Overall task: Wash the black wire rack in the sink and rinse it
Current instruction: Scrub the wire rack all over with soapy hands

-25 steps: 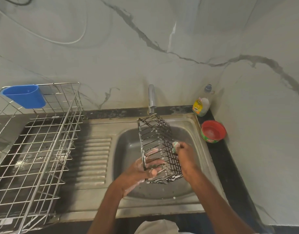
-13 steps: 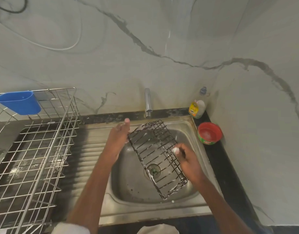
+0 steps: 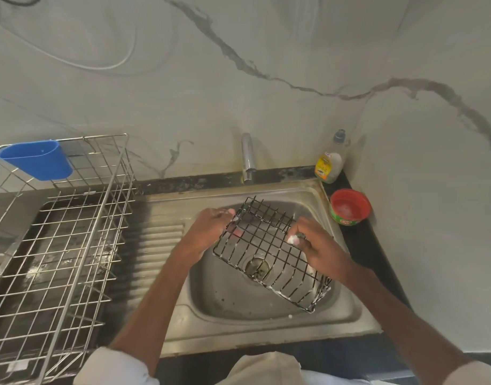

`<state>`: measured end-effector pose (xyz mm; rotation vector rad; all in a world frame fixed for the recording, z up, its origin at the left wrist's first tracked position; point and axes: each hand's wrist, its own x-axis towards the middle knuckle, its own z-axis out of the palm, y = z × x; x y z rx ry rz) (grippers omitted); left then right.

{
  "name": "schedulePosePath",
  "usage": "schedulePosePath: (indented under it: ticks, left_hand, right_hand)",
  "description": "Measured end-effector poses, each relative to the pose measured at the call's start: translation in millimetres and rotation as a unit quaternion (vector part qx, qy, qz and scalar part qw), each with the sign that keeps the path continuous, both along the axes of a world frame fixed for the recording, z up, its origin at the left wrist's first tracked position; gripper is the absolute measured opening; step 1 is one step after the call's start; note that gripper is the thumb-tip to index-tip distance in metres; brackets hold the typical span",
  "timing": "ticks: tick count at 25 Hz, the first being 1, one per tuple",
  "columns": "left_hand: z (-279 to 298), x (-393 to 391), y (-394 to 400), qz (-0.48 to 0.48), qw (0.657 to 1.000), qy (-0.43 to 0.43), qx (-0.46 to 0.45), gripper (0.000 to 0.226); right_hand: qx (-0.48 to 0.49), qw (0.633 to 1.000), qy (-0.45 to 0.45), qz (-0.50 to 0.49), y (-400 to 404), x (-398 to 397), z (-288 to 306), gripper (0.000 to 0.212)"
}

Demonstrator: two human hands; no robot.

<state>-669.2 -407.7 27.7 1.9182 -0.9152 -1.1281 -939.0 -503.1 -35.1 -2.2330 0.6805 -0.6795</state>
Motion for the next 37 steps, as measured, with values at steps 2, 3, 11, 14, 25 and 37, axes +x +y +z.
schedulePosePath:
  ticks: [2,3,11,14,25,37]
  left_hand:
    - [2,-5,-3,0.032,0.999,0.016,-0.037,0.032]
    - [4,-7,-5,0.046,0.997,0.038,-0.043,0.03]
    - [-1,-55,5,0.208,0.945,0.201,-0.151,0.008]
    - [-3,-61,10,0.257,0.931,0.182,-0.184,0.011]
    - [-4,-67,17,0.29,0.914,0.222,-0.179,0.023]
    - [-3,-60,25,0.327,0.893,0.265,-0.161,0.028]
  right_hand:
    - [-0.014,1.0,-0.007,-0.012,-4,-1,4,0.015]
    - [-0.013,1.0,-0.012,-0.02,-5,-2,7,0.017]
    - [-0.008,0.947,0.024,-0.321,52,59,47,0.025]
    - [-0.015,0.964,-0.047,-0.261,75,82,58,0.021]
    - [-0.019,0.97,0.012,-0.244,86,90,61,0.036]
    - [0.046,0.909,0.077,-0.408,33,43,30,0.034]
